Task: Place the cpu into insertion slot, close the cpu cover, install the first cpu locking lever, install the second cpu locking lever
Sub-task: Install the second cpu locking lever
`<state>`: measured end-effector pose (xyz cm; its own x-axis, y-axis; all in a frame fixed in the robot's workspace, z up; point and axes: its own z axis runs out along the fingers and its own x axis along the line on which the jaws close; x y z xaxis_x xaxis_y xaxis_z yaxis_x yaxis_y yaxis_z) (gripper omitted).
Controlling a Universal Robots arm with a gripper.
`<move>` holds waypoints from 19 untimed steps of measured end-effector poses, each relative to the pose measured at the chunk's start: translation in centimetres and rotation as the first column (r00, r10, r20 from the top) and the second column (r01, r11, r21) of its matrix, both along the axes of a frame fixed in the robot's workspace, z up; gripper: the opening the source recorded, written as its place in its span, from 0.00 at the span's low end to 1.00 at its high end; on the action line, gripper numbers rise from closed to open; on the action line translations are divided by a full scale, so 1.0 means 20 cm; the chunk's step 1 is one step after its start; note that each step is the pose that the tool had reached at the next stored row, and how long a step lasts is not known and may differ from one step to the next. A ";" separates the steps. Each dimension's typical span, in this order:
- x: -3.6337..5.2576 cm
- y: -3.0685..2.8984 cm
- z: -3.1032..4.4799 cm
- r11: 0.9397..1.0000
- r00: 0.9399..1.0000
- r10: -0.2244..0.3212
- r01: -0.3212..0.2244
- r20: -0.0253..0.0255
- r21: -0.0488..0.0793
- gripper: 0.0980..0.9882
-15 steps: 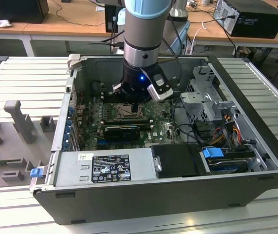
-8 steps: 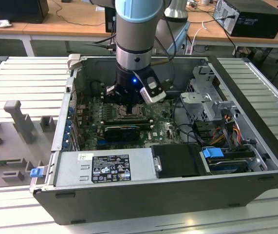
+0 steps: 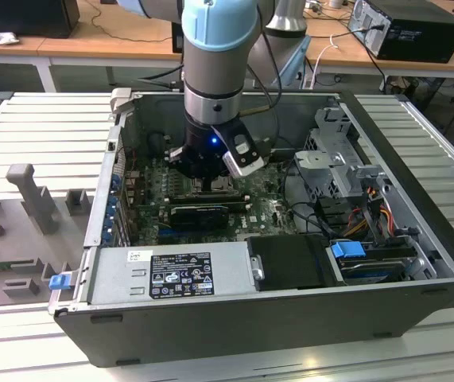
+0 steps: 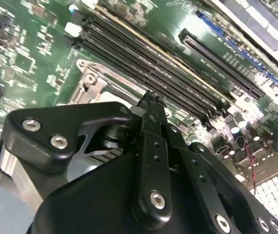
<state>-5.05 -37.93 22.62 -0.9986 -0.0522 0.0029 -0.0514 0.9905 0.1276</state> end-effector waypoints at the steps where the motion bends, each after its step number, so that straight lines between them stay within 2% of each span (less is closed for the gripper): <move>1: -0.014 -0.002 -0.003 1.000 1.000 0.000 0.000 0.000 0.004 0.01; 5: -0.056 -0.022 -0.010 1.000 1.000 0.000 0.000 0.000 0.019 0.01; 9: -0.087 -0.047 -0.019 0.999 1.000 0.000 0.000 0.000 0.039 0.01; 12: -0.103 -0.064 -0.036 0.998 1.000 0.000 0.000 0.000 0.070 0.01; 19: -0.111 -0.072 -0.084 0.996 1.000 0.000 0.000 0.000 0.089 0.01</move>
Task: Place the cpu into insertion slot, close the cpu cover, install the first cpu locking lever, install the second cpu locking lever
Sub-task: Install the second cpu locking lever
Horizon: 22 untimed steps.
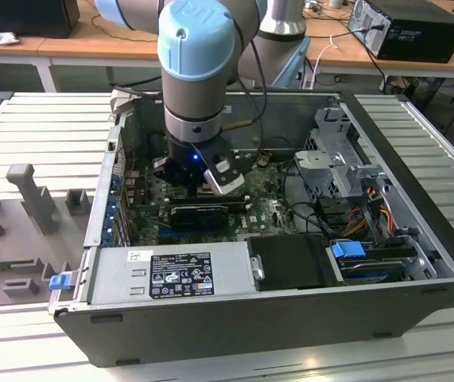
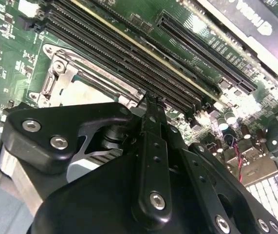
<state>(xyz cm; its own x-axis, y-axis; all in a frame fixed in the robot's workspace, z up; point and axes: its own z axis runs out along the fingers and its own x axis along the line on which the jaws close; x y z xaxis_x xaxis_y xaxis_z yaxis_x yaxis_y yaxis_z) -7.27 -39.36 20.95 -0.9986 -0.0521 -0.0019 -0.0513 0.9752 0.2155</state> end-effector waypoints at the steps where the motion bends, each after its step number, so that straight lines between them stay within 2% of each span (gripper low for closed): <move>1: 0.000 0.000 -0.007 1.000 1.000 0.000 0.000 0.000 0.001 0.01; 4: -0.002 0.000 -0.030 1.000 1.000 0.000 0.000 0.000 0.013 0.01; 8: -0.008 -0.001 -0.049 1.000 1.000 0.000 0.000 -0.001 0.018 0.01; 12: -0.011 0.000 -0.064 0.999 1.000 0.000 0.000 0.000 0.044 0.01; 15: -0.020 0.000 -0.064 0.999 1.000 0.000 0.000 0.000 0.046 0.01; 18: -0.025 0.000 -0.048 0.999 1.000 0.000 0.000 0.000 0.046 0.01; 22: -0.026 0.000 0.017 0.999 1.000 0.000 0.000 0.000 0.046 0.01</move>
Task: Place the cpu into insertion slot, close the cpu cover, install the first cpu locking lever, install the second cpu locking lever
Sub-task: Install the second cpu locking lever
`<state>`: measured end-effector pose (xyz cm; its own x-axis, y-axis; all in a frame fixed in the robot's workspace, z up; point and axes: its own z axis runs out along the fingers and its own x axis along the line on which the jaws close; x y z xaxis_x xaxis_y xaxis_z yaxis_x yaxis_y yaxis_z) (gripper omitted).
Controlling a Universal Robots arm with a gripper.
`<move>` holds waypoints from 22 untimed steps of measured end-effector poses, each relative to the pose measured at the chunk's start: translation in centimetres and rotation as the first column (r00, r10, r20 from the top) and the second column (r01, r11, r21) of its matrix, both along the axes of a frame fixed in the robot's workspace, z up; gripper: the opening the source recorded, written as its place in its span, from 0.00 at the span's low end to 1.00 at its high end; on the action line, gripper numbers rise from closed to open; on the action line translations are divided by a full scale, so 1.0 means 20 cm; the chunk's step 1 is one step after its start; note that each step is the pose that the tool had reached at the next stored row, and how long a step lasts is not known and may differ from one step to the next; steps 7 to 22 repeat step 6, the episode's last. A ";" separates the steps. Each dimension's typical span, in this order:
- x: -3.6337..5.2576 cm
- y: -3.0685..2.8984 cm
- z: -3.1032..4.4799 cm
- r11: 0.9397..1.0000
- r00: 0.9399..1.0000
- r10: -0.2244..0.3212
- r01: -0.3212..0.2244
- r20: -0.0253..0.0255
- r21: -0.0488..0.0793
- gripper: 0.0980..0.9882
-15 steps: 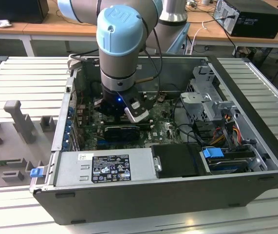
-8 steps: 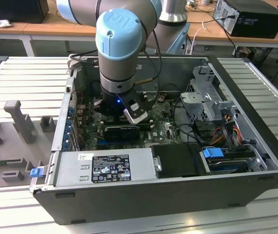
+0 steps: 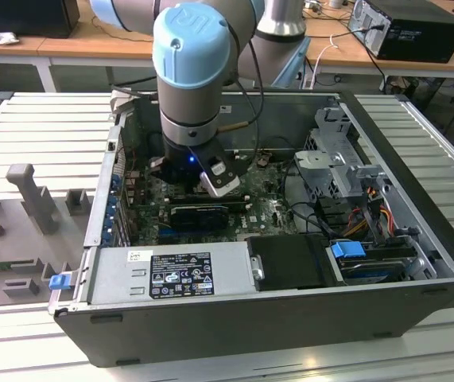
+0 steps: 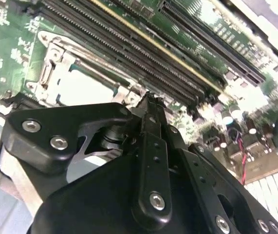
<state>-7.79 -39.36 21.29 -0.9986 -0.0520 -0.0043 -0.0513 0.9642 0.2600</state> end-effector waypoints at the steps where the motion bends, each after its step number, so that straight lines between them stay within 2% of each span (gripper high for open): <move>1: 0.000 0.000 0.010 1.000 1.000 0.000 0.000 0.000 0.000 0.01; 6: 0.000 0.000 0.056 1.000 1.000 0.000 0.000 0.000 0.000 0.01; 22: 0.000 0.000 0.056 1.000 1.000 0.000 0.000 0.000 0.000 0.01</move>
